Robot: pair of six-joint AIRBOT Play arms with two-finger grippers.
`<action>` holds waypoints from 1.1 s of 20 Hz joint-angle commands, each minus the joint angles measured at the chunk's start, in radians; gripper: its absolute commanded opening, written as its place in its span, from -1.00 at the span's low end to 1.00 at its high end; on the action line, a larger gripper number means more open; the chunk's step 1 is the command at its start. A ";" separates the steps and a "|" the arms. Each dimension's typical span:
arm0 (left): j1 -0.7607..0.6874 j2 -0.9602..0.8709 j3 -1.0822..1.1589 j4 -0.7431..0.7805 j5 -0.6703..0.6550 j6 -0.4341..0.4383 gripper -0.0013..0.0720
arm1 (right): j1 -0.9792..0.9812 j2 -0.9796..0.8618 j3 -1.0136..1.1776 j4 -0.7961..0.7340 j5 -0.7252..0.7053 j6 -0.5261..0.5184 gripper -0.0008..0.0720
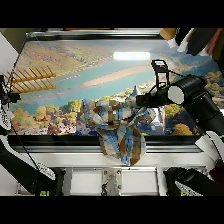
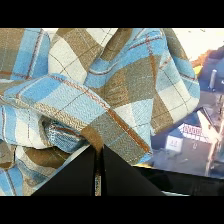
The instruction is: Fold the clothes and pants, and hang the long-sleeved shirts on hangers.
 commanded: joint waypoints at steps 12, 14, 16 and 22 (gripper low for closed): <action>-0.043 0.091 0.002 0.001 -0.028 -0.004 -0.94 | 0.001 -0.001 0.000 0.000 0.000 0.000 -0.93; -0.053 0.155 0.002 0.000 -0.043 -0.001 -0.94 | 0.001 -0.001 0.000 0.000 0.000 0.000 -0.93; -0.070 0.225 0.002 0.000 -0.064 0.002 -0.94 | 0.001 -0.001 0.000 0.000 0.000 0.000 -0.93; -0.153 0.438 0.000 -0.109 -0.106 0.105 -0.94 | 0.001 -0.001 0.000 0.000 0.000 0.000 -0.93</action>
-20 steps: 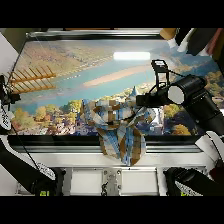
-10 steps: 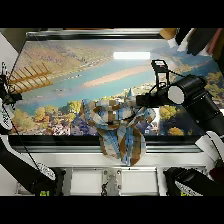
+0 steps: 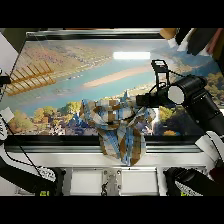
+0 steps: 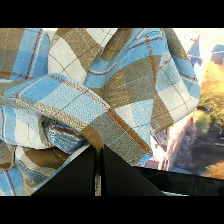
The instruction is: Fold the clothes and pants, and hang the long-sleeved shirts on hangers.
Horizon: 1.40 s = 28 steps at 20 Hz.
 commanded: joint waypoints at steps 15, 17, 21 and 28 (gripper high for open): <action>-0.333 0.345 -0.011 -0.803 -0.808 0.961 -0.94 | 0.001 -0.001 0.000 0.000 0.000 0.000 -0.93; -0.345 0.373 -0.083 -0.803 -0.883 1.067 -0.94 | 0.001 -0.001 0.000 0.000 0.000 0.000 -0.93; -0.345 0.519 -0.341 -0.803 -0.888 1.200 -0.94 | 0.001 -0.001 0.000 0.000 0.000 0.000 -0.93; -0.346 0.727 -0.708 -0.805 -0.771 1.238 -0.94 | 0.001 -0.001 0.000 0.000 0.000 0.000 -0.93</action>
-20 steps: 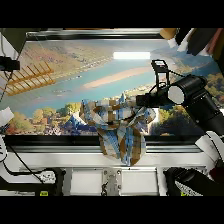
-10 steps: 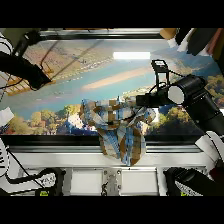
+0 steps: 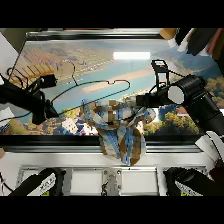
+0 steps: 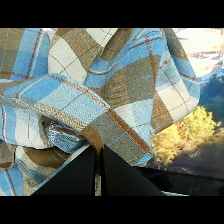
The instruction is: Fold the clothes and pants, and hang the long-sleeved shirts on hangers.
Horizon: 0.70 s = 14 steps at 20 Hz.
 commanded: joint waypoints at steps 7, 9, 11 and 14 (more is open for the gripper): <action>-0.124 0.016 -0.255 0.000 0.116 0.046 -0.94 | 0.001 0.000 0.000 0.000 0.001 0.000 -0.93; -0.156 -0.032 -0.253 -0.001 0.131 0.045 -0.94 | 0.001 -0.001 0.000 0.000 0.000 0.000 -0.93; -0.174 -0.079 -0.249 -0.002 0.140 0.044 -0.94 | 0.001 -0.001 0.000 0.000 0.000 0.000 -0.93; -0.184 -0.139 -0.213 -0.011 0.141 0.039 -0.94 | 0.001 -0.001 0.000 0.000 0.001 0.000 -0.93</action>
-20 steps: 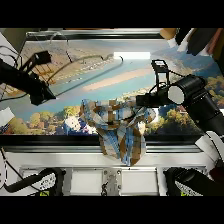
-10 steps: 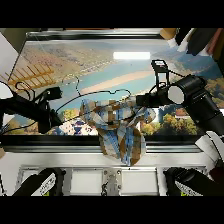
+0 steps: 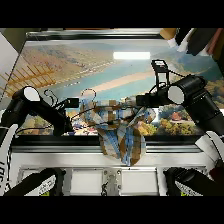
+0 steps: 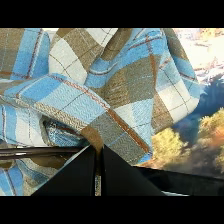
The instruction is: Fold the clothes and pants, and hang the long-sleeved shirts on hangers.
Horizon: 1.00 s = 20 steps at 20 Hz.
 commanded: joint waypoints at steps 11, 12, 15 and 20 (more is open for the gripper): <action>-0.058 -0.163 0.090 -0.163 0.114 -0.009 -0.94 | 0.001 0.000 0.001 0.043 0.000 -0.002 -0.93; -0.058 -0.163 0.090 -0.157 0.119 -0.009 -0.94 | 0.001 0.000 0.009 0.043 0.000 -0.038 -0.93; -0.058 -0.163 0.090 -0.157 0.122 -0.009 -0.94 | 0.002 0.003 0.061 0.046 0.002 -0.115 -0.93; -0.073 -0.163 0.090 -0.184 0.134 -0.009 -0.94 | 0.014 0.003 0.123 0.085 0.000 -0.129 -0.93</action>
